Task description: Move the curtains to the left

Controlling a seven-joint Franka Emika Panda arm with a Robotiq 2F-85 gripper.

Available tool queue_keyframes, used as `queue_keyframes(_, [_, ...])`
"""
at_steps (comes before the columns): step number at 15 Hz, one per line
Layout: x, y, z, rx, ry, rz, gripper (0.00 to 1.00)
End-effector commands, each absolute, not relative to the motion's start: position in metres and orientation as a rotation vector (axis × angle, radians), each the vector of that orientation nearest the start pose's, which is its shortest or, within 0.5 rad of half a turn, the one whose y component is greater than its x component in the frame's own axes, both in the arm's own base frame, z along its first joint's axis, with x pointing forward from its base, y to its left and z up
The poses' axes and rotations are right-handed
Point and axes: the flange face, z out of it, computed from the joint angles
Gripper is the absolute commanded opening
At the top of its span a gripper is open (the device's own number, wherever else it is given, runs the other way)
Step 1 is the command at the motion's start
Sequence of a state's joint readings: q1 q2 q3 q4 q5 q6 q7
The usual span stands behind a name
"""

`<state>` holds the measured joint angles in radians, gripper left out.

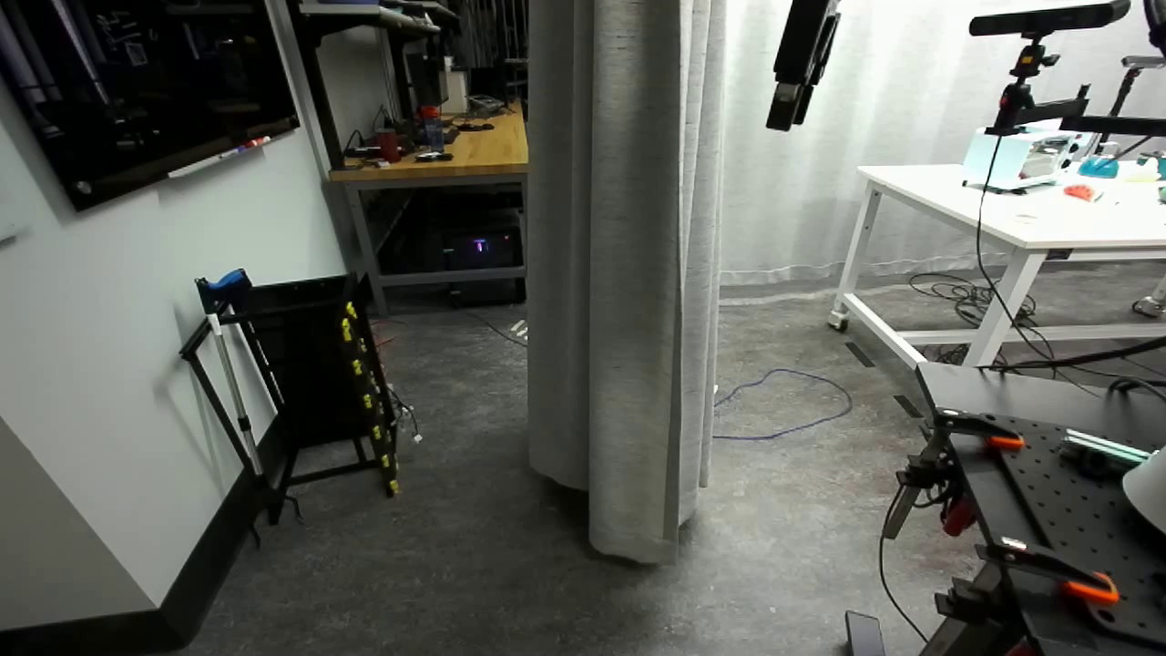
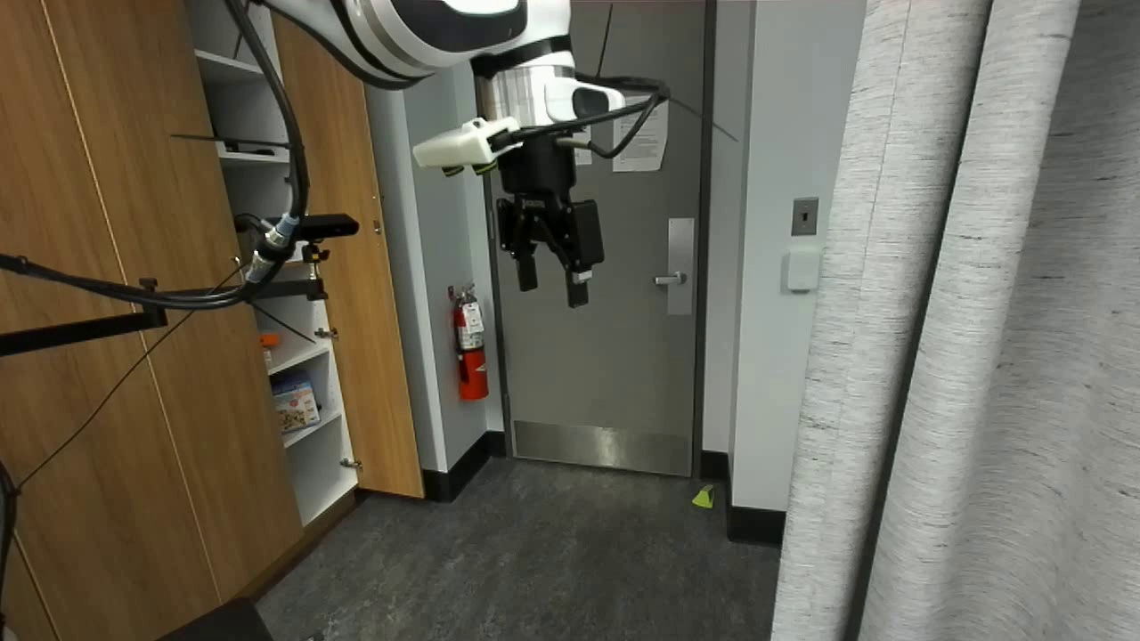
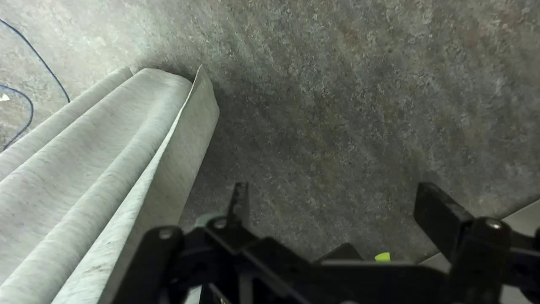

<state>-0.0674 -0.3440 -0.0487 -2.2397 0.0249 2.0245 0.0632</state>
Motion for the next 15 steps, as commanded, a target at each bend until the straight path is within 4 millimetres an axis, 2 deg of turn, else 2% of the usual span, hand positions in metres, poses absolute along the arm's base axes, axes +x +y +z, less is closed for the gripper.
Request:
queue_keyframes(1, [0.468,-0.081,0.533,-3.084,0.391,-0.304,1.00])
queue_keyframes(10, [0.486,-0.151,0.559,-3.101,0.577,-0.581,1.00])
queue_keyframes(15, [0.502,-0.166,0.565,-3.151,0.562,-0.731,1.00])
